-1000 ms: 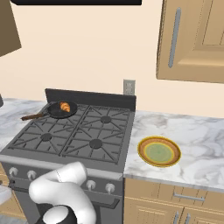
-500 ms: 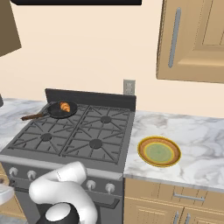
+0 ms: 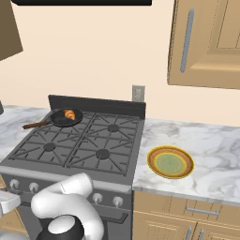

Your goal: Pick the croissant and place it on the pan. Then turn on the stove to warm the croissant.

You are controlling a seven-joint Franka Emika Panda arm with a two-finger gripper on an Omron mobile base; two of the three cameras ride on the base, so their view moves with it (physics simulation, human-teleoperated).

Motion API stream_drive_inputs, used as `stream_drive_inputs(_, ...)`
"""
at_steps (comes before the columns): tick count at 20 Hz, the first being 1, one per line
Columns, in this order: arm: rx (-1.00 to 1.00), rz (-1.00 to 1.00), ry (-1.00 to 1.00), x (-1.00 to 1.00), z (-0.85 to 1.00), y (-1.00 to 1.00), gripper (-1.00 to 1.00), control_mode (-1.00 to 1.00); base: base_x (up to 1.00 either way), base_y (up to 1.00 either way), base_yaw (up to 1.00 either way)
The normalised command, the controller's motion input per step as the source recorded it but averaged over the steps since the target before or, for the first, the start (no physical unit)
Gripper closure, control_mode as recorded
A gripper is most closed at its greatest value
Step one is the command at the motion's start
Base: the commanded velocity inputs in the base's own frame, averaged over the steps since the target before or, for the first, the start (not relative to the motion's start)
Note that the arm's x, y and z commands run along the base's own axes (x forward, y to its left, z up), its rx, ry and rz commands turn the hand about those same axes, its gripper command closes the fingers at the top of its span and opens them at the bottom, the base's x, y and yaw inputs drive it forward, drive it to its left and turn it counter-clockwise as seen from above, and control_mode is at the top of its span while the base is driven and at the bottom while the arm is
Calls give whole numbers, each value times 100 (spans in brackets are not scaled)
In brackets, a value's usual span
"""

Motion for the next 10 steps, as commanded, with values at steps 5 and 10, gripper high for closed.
stream_drive_inputs(5, 0, 0, 0, 9, -13, 0, -100, -100, 0, 0, 0)
stream_drive_inputs(10, 0, 0, 0, 10, -23, 0, -100, -100, 0, 0, 0)
